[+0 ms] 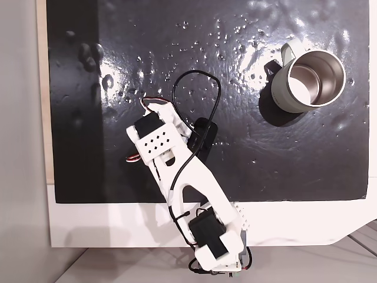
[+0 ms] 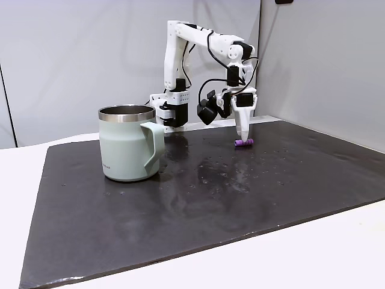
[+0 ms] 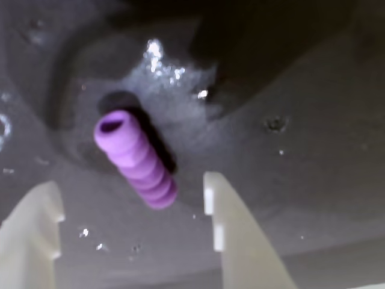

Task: Grasp a pengrip and put it in the cup.

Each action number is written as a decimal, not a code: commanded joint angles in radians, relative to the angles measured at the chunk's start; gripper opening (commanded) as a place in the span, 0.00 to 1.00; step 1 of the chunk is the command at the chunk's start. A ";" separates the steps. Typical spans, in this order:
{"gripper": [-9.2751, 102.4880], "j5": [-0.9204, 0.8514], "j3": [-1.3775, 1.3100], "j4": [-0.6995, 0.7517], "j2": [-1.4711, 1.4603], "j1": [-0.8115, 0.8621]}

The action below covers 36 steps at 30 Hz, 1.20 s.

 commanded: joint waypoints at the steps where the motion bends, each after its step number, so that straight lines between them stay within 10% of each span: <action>1: 0.29 0.018 -0.067 -0.025 -0.018 -0.002; 25: 0.09 0.000 -0.118 -0.037 -0.071 0.018; 36: 0.08 -0.149 -0.540 0.380 0.077 0.034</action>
